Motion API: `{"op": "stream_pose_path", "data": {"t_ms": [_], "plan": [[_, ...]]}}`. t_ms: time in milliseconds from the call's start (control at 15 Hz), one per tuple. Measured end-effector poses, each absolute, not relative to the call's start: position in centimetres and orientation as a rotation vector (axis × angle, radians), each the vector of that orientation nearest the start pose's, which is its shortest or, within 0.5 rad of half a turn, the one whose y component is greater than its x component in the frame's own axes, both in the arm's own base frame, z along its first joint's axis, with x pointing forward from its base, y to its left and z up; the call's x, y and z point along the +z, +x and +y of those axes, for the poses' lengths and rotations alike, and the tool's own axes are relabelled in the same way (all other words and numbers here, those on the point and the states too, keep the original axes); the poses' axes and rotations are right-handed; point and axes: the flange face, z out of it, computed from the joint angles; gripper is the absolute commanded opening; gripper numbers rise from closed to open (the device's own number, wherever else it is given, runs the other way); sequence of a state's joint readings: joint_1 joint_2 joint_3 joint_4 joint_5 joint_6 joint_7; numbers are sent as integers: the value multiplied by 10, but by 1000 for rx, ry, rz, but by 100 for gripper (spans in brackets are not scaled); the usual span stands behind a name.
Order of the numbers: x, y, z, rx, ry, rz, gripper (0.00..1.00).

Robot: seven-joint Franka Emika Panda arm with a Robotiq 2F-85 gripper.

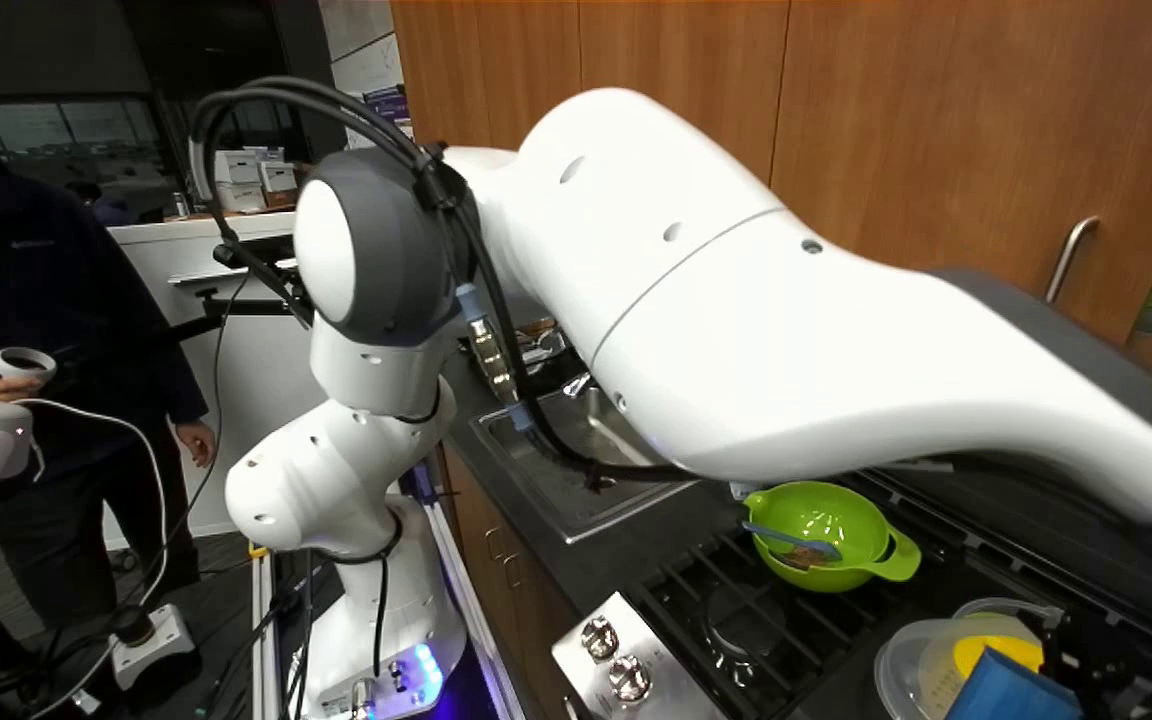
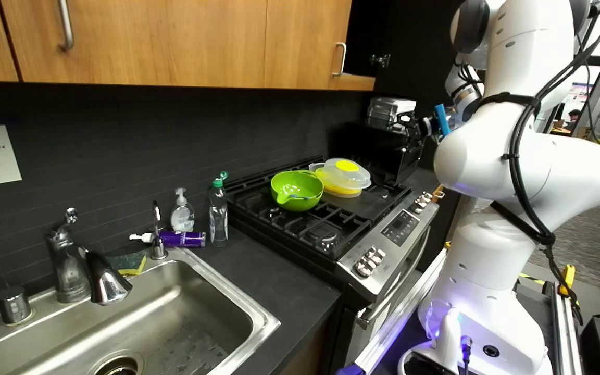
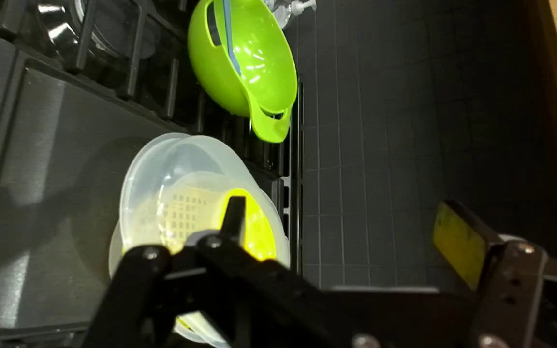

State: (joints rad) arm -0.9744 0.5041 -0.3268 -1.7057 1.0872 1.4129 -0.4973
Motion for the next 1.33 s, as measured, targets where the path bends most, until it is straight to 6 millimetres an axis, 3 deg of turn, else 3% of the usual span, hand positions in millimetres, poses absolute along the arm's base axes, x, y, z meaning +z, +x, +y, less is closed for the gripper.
{"op": "stream_pose_path", "data": {"t_ms": [333, 533, 933, 1333], "plan": [[259, 292, -545, -245, -1677, 1080, 100], [237, 298, -548, -211, -1670, 1085, 100], [223, 312, -558, -172, -1664, 1106, 100], [208, 340, -565, -107, -1645, 1158, 100]]}}
